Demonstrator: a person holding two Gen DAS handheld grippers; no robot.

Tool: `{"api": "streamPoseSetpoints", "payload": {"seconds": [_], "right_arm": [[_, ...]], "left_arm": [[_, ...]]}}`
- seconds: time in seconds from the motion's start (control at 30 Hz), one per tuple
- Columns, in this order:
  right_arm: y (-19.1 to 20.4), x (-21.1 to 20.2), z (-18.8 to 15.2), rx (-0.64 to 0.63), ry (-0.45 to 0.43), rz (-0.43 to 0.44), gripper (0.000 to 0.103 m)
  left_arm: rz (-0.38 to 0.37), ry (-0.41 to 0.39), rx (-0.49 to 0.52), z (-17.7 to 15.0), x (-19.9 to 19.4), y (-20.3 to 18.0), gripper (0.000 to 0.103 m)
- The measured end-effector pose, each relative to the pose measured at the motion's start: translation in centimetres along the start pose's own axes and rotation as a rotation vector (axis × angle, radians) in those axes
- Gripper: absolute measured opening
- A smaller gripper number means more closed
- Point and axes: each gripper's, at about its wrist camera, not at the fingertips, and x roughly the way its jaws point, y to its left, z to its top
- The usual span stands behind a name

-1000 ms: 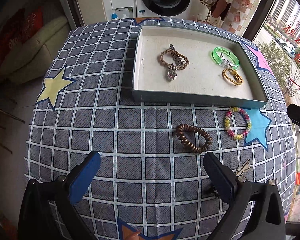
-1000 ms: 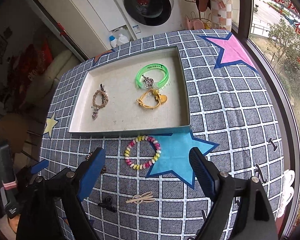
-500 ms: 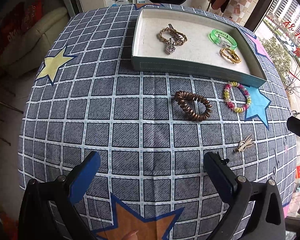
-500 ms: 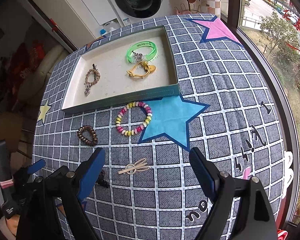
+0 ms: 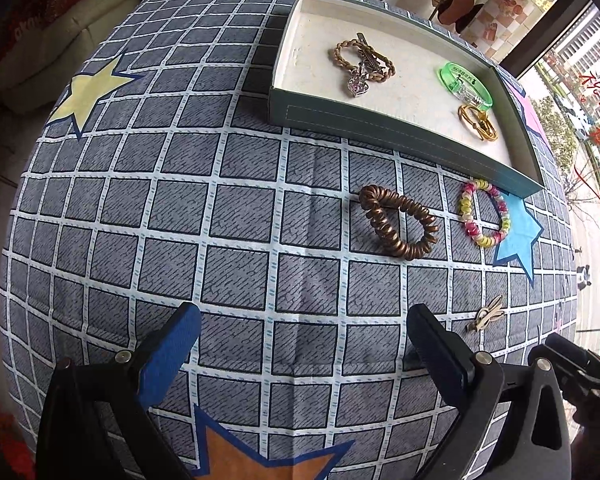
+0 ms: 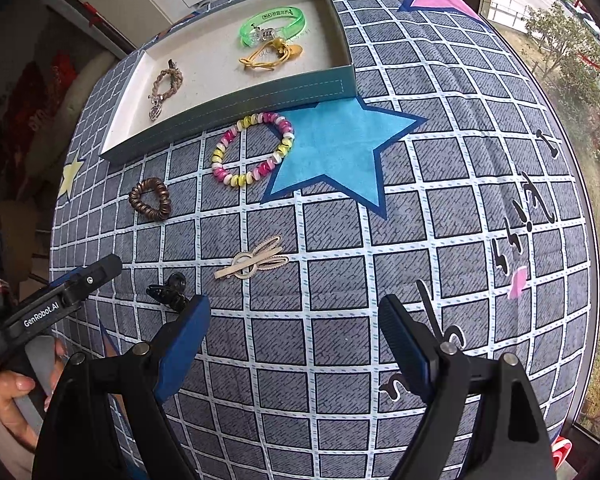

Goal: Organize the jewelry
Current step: 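Grasp the brown coiled hair tie with the left tool while the right tool grasps the pastel beaded bracelet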

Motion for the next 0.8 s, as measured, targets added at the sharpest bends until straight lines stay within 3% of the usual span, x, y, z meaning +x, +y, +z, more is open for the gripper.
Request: {"api": "streamPoseSetpoints", "payload": {"seconds": [0.3,0.8], "right_arm": [[0.3,0.4,0.9,0.006,-0.01,-0.017,0.088],[-0.5,1.5,7.3,0.036,-0.044,-0.044,0.088]], "left_arm": [[-0.005,-0.025,-0.033,2.4,0.7,-1.0,0.103],[0.049,-0.028,-0.007,4.6,2.2,-1.5,0.103]]}}
